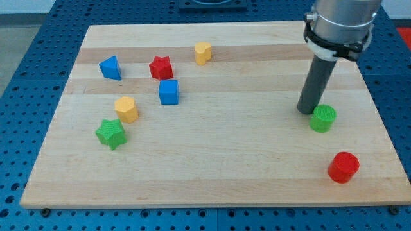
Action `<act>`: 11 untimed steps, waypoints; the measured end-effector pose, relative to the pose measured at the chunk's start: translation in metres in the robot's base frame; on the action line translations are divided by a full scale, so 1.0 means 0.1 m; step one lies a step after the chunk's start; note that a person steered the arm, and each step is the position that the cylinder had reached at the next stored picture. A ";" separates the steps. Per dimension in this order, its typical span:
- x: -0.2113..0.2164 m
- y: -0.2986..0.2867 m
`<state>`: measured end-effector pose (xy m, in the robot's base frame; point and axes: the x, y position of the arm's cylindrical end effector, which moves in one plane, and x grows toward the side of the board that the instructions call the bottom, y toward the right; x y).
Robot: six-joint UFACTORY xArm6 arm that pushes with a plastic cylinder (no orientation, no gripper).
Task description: Push green circle into red circle
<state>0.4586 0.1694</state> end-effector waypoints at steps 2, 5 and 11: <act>0.32 0.13; 0.26 0.43; 0.10 0.48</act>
